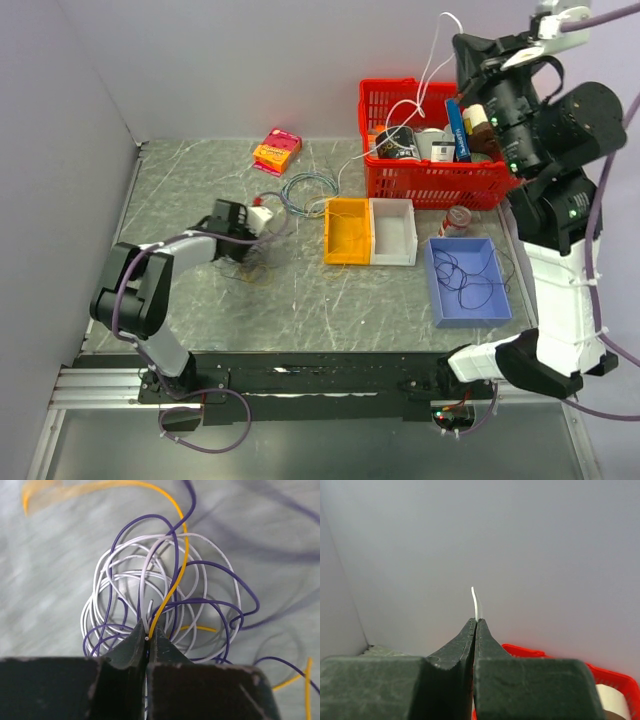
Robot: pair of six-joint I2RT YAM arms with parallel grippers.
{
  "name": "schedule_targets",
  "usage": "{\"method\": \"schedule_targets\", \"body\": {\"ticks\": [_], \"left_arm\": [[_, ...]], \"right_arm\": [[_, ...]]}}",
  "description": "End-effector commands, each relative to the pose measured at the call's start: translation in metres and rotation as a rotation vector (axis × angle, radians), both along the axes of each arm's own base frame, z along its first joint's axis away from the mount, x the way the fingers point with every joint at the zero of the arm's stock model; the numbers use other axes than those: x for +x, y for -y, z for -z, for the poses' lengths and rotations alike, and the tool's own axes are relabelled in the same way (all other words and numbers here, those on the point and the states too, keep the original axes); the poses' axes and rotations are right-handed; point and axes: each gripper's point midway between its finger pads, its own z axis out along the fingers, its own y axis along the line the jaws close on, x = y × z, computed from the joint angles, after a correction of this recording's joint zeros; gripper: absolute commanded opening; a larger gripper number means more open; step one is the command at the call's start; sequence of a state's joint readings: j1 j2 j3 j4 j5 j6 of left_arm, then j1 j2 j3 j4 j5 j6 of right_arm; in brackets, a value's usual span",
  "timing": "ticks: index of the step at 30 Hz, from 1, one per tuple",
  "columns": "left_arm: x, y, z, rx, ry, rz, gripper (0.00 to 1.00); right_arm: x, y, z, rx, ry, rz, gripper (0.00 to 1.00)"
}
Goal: Untangle the cables
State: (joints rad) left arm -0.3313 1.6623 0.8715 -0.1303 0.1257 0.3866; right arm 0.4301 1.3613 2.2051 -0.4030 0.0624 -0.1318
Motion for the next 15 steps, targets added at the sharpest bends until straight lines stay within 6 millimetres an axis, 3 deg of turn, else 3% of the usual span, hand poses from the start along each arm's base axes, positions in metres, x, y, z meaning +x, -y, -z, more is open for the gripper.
{"method": "schedule_targets", "body": {"ticks": [1,15], "left_arm": [[-0.002,-0.091,0.012,0.137,-0.026,-0.198,0.01],[-0.03,-0.215,-0.006,0.293,0.019,-0.407,0.01]], "right_arm": [[-0.046,0.037,-0.035,0.037,0.121,0.072,0.0],[-0.066,0.051,-0.047,0.038,0.166,0.103,0.0]]}}
